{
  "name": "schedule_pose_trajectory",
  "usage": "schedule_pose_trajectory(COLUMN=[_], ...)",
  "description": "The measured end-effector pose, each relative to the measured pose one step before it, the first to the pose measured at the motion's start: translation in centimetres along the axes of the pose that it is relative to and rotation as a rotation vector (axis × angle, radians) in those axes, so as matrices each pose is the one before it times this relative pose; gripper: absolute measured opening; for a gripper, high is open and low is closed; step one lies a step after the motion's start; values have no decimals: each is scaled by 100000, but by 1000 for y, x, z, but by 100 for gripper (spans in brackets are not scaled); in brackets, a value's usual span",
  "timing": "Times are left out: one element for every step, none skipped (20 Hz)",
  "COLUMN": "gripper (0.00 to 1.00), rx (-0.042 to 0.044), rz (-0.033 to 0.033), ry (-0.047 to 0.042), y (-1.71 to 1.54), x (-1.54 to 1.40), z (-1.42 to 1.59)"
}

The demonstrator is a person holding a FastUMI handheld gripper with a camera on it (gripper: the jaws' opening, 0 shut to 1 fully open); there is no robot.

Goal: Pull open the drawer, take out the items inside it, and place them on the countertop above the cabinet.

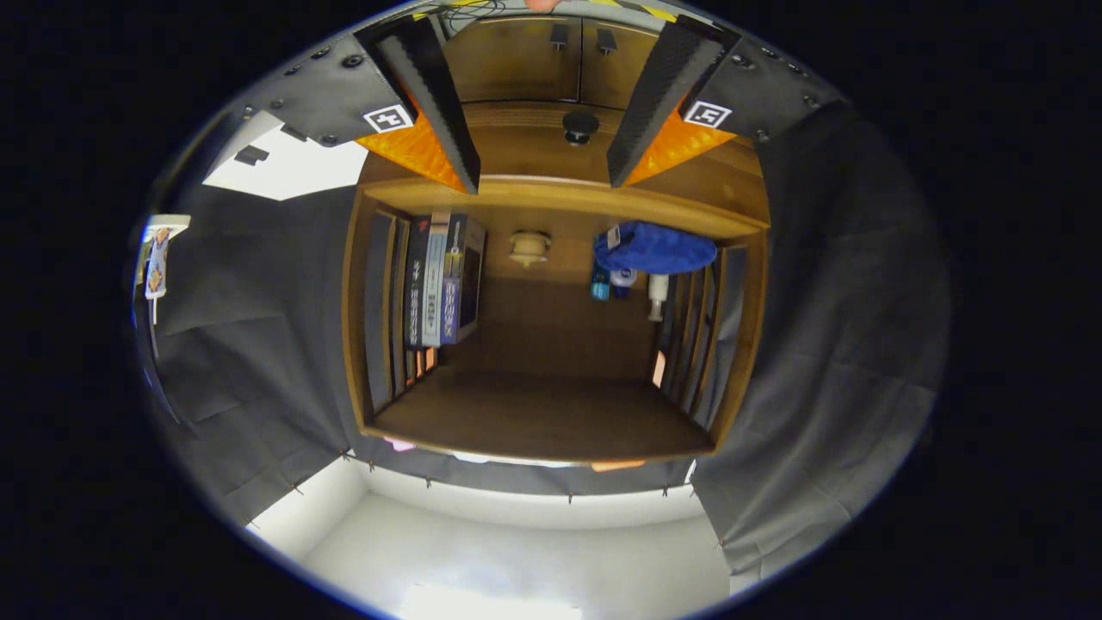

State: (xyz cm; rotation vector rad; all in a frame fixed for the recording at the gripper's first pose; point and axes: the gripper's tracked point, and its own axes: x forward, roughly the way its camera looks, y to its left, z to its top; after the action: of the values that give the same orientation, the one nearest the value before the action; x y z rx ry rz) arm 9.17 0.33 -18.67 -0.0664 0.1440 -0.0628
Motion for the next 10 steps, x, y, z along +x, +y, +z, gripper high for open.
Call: schedule_pose_trajectory(gripper=[98,98,98,98,98,98,98,98,98,98], rx=[1483,1531,349,46,-494,-845,-307,140,531,451], rz=[-56,30,107,-345,-616,-890,-310,309,559,199], ry=[987,633,997,1172,1463,1139,1349,1710,1806,881], y=[343,149,251,20,-16,-119,143,187,332,226], x=[733,811,703,472,404,340,335,650,440,626], z=[-1122,-895,-784,-835,-738,-912,-744,-751,-819,-323])
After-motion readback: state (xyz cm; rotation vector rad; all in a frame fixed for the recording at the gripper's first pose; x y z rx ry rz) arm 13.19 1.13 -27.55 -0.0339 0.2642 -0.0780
